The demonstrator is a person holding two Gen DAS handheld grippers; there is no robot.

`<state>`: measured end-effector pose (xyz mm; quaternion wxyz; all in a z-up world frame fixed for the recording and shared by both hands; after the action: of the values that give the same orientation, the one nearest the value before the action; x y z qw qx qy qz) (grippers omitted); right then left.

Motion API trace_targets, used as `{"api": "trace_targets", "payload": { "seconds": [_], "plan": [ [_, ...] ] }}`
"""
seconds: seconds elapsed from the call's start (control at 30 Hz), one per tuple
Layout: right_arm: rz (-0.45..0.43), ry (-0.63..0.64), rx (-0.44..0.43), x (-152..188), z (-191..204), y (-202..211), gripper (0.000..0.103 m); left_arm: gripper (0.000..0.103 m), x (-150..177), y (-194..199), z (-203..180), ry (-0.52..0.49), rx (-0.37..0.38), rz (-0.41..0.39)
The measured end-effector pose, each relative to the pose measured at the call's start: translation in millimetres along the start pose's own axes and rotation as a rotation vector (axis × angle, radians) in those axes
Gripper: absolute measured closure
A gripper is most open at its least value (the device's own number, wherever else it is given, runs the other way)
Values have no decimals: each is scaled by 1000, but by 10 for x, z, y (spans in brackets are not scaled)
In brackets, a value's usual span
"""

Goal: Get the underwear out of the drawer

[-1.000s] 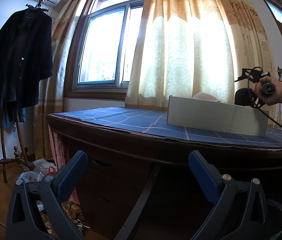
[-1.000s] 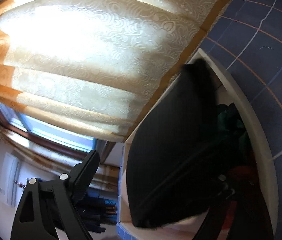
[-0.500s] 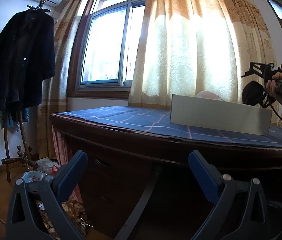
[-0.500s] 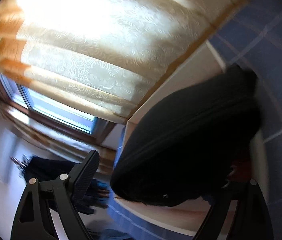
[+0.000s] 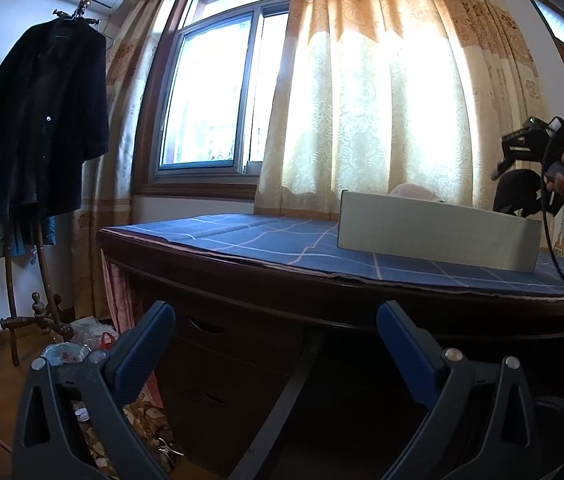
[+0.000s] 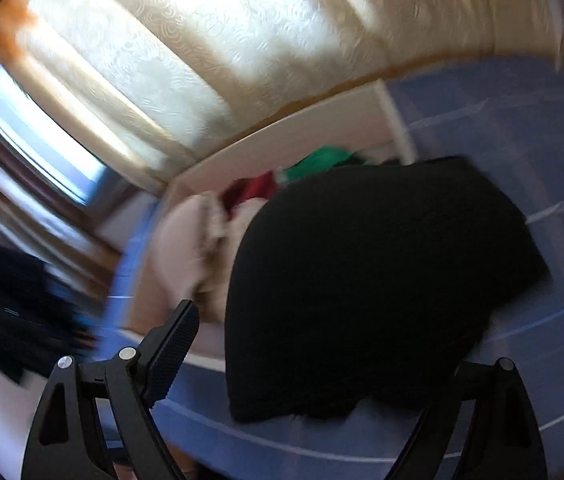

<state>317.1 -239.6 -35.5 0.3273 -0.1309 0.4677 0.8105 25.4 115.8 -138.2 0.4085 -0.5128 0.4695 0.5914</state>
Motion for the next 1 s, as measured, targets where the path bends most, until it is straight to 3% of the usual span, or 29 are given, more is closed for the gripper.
{"api": "trace_targets", "payload": {
  "seconds": [0.1,0.2,0.3,0.4,0.73,1.0],
  "plan": [
    [-44,39,78,-11,-41,109,13,0,-7,-5,-1,0,2,0],
    [-96,89,73,23,-19,205,13,0,-10,-6,-1,0,0,-2],
    [-311,157,120,41,31,482,13,0,-11,-6,2,-1,-3,-3],
    [-408,200,130,177,161,562,13,0,-16,-3,-11,-7,-7,-3],
    [-497,310,163,743,481,444,13,0,-9,-22,-36,-23,-17,12],
    [-564,369,220,940,713,469,13,0,-16,-22,-36,-22,-17,22]
  ]
}}
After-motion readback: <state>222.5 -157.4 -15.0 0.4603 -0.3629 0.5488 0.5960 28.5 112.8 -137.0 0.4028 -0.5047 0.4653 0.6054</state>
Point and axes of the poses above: each gripper's, at about its wrist camera, not at the fingertips, and y roughly against the way its jaws point, z to its left, x to its underside, the point moved 6 cm from there along -y, roughly the way its jaws point, and after that the axes turned 8 degrees about -y, right-handed, at the moved point
